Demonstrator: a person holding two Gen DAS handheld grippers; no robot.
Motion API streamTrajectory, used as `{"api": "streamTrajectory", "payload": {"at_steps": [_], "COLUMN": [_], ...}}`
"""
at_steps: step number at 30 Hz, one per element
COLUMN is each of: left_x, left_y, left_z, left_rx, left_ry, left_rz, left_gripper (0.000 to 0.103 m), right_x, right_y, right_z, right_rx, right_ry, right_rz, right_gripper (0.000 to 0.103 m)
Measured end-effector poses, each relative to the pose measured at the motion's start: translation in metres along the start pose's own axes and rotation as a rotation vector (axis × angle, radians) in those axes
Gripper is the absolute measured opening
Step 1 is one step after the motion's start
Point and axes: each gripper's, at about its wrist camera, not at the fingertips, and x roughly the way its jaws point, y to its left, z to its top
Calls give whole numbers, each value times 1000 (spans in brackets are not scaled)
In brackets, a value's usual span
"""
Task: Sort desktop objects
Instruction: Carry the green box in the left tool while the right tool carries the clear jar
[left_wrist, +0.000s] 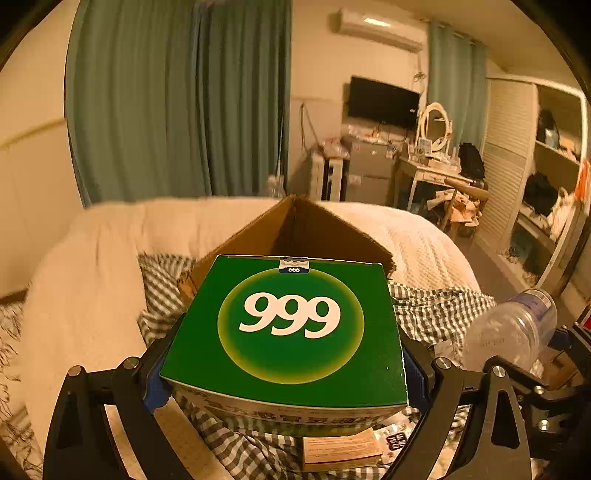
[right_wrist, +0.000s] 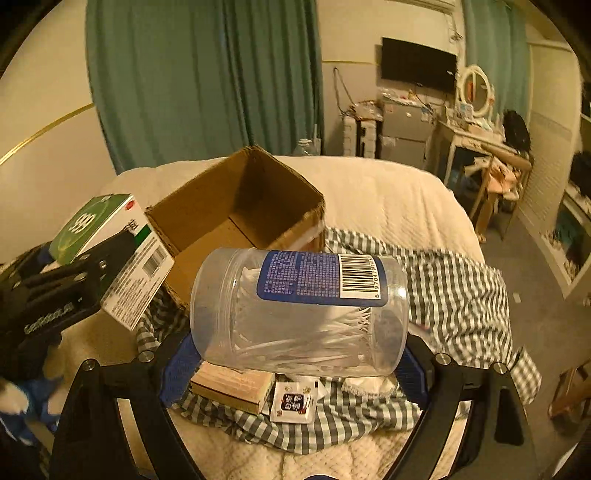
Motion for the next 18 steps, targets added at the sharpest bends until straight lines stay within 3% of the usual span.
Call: {"api": "streamTrajectory", "payload": {"at_steps": [5,8,13,18], "left_x": [23,35,60,94], "left_y": [33,36,40,58], "left_z": [23,33,40,49], "left_rx": [-93,-64,-44,-137], "left_ry": [61,63,79,118], "left_rz": [-7,47,61,60], "left_gripper": [97,97,97,97], "right_x": [-2,7,60,102], "right_y": [10,19,46,57], "right_z": [29,52,74,84], "right_rx": [-38,-49,-89,-13], "right_ry": [-15,-11,69,78], "right_rz": [16,54,93,148], "right_gripper": [88,88,88,88]}}
